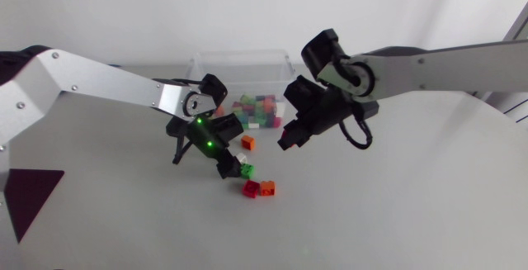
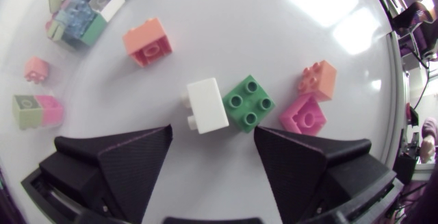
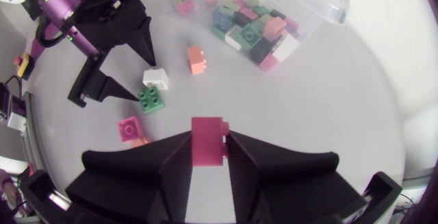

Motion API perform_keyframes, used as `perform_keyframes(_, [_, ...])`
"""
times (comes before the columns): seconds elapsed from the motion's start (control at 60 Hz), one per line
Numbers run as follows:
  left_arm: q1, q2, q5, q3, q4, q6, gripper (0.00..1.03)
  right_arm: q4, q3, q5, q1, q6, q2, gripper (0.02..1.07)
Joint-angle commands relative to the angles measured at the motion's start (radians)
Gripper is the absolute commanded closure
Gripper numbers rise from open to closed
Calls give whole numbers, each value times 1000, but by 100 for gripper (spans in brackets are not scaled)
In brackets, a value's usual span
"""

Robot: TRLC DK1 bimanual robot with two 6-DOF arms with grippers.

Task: Place the duplo bricks in the container

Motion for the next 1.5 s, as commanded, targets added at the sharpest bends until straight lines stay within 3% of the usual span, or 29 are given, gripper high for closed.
perform_keyframes(0.0, [11,25,14,42,-8,21,20,-27,0,-13,-9,-23,-23,97])
perform_keyframes(0.3, [19,34,2,105,-8,-65,20,-33,-12,-19,-8,-28,-38,97])
perform_keyframes(0.817, [23,54,-44,71,23,-63,27,-30,-34,-27,-23,-44,-46,96])
perform_keyframes(0.967, [5,73,-44,59,32,-48,49,-33,-31,-32,-23,-46,-58,96])
perform_keyframes(1.1, [-11,86,-43,52,37,-40,53,-33,-14,-33,-28,-44,-78,96])
perform_keyframes(1.167, [-15,97,-41,49,44,-39,67,-34,6,-44,-32,-46,-85,96])
perform_keyframes(1.45, [-18,82,-41,26,23,-34,73,-28,114,-81,-59,-24,-92,96])
perform_keyframes(1.483, [-17,70,-41,23,23,-34,79,-20,126,-84,-59,-18,-87,96])
